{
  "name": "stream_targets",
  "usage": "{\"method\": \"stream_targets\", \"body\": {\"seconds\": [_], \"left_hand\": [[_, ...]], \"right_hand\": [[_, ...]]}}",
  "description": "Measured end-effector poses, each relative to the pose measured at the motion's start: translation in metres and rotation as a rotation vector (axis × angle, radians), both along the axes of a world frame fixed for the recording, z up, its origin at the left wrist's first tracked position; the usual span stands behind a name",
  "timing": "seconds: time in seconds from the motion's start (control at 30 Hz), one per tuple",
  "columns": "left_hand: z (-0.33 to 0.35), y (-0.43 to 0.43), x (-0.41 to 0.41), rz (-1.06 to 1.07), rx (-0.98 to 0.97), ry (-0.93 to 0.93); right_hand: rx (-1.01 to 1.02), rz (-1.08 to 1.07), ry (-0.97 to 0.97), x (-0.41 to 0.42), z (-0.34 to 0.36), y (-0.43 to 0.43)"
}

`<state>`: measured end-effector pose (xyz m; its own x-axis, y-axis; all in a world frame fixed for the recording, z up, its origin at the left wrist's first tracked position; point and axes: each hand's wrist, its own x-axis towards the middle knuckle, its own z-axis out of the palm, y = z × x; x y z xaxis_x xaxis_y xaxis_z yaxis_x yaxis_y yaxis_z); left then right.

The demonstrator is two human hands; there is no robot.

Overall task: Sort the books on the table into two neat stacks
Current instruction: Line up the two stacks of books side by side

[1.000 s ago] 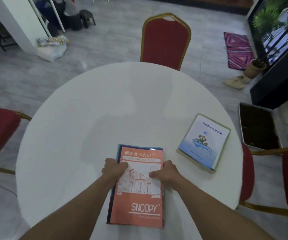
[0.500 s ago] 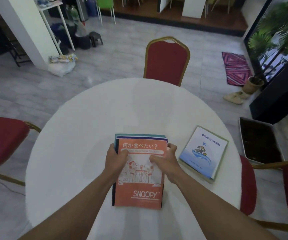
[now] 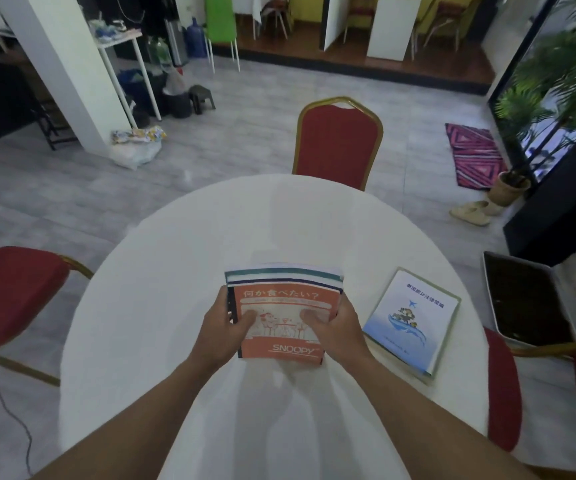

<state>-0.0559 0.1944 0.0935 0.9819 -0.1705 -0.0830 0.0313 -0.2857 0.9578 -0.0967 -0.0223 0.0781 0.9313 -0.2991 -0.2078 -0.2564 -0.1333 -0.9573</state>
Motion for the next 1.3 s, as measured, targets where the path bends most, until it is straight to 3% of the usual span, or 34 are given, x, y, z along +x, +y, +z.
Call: {"method": "stream_targets", "body": {"seconds": [0.2,0.4,0.6,1.3], "left_hand": [[-0.009,0.003,-0.004,-0.171,0.102,-0.09],[-0.009,0.001,0.006,-0.159,0.052,-0.049],[-0.027,0.006,0.004,-0.174,0.199,-0.09],[-0.021,0.003,0.002,-0.204,0.215,-0.003]], "right_hand": [[-0.099,0.163,-0.005,-0.023,-0.019,-0.002],[-0.139,0.191,-0.041,-0.011,-0.018,-0.006],[-0.116,0.209,-0.029,-0.016,-0.027,-0.007],[-0.149,0.237,0.02,-0.017,-0.026,-0.013]]}}
